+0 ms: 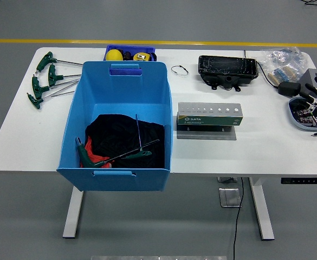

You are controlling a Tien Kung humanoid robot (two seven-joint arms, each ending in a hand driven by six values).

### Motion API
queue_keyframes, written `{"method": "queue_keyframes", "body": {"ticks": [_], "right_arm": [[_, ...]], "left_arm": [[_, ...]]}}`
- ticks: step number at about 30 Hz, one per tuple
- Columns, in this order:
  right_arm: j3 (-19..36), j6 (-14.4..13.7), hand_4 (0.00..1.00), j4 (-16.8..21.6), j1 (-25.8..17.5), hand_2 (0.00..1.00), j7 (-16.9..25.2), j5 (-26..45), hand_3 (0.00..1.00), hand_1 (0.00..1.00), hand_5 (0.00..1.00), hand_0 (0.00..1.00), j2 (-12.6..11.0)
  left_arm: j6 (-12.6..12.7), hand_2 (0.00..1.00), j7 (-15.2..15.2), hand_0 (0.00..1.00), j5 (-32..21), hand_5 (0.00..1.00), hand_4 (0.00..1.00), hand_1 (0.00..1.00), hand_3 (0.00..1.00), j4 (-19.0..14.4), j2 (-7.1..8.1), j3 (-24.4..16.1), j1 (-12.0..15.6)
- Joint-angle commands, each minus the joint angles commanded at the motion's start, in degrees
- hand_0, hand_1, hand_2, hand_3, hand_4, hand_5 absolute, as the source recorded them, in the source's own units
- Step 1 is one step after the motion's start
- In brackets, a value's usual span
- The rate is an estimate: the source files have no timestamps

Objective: Lift tool from toolbox,place it in box,lift tool from toolbox,place it in box

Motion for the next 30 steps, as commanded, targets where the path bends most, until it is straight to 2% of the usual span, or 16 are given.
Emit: {"method": "queue_keyframes", "body": {"ticks": [7, 16, 23, 30], "right_arm": [[1.2, 0.0, 0.998, 0.1, -1.5, 0.843, 0.1, 0.3, 0.887, 0.764, 0.938, 0.804, 0.1], [1.4, 1.3, 0.998, 0.3, -1.9, 0.843, 0.2, -0.1, 0.886, 0.763, 0.939, 0.804, -0.5], [1.7, 1.6, 0.998, 0.4, -2.0, 0.843, 0.0, -0.4, 0.886, 0.763, 0.938, 0.805, -0.3], [2.1, 4.2, 0.998, 0.3, -2.5, 0.843, -1.6, -2.1, 0.880, 0.762, 0.937, 0.805, -0.4]], "left_arm": [[-0.1, 0.702, 0.1, 0.633, -1.5, 0.786, 0.857, 0.629, 0.794, 0.0, 0.25, 1.6, -0.8], [-0.1, 0.705, 0.6, 0.633, -0.1, 0.786, 0.858, 0.629, 0.796, 0.0, 1.24, 1.1, -1.9], [-0.1, 0.704, 1.0, 0.633, -0.4, 0.783, 0.859, 0.626, 0.796, 0.0, 1.39, 1.9, -2.1], [0.0, 0.703, 1.9, 0.630, -0.2, 0.784, 0.861, 0.626, 0.796, 0.0, 1.37, 2.2, -2.2]]}}
